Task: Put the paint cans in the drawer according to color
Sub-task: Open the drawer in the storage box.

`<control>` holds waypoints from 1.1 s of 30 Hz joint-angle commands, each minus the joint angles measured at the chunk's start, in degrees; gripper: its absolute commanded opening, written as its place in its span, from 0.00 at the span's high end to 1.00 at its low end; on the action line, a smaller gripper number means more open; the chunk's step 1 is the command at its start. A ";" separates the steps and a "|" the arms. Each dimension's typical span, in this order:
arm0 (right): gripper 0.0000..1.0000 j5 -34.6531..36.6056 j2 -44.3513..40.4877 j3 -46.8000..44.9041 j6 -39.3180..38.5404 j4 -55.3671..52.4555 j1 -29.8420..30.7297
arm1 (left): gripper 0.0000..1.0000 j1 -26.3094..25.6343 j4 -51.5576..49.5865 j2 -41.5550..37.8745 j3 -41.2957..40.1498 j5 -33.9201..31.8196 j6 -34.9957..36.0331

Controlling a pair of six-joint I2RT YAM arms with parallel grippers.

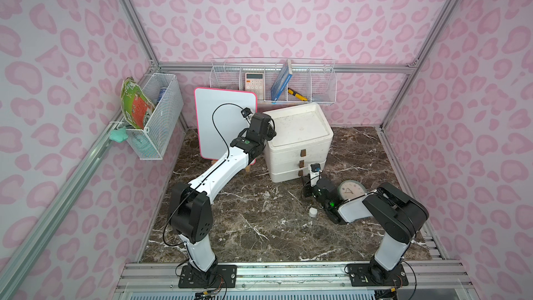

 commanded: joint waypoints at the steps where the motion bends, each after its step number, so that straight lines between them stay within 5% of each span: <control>1: 0.52 -0.15 1.52 1.22 -0.54 2.30 -0.05 | 0.79 -0.67 -4.48 0.45 -0.72 8.80 -6.42; 17: 0.51 4.32 9.81 6.28 -4.29 9.86 -0.30 | 0.79 -0.68 -4.25 0.22 -0.99 9.04 -6.86; 28: 0.94 4.02 10.30 4.24 -5.61 16.59 0.07 | 0.80 -0.66 -4.27 0.48 -0.94 9.00 -7.14; 33: 1.00 4.37 7.89 0.01 -4.26 18.08 0.52 | 0.80 -0.68 -4.30 0.40 -0.85 8.92 -7.16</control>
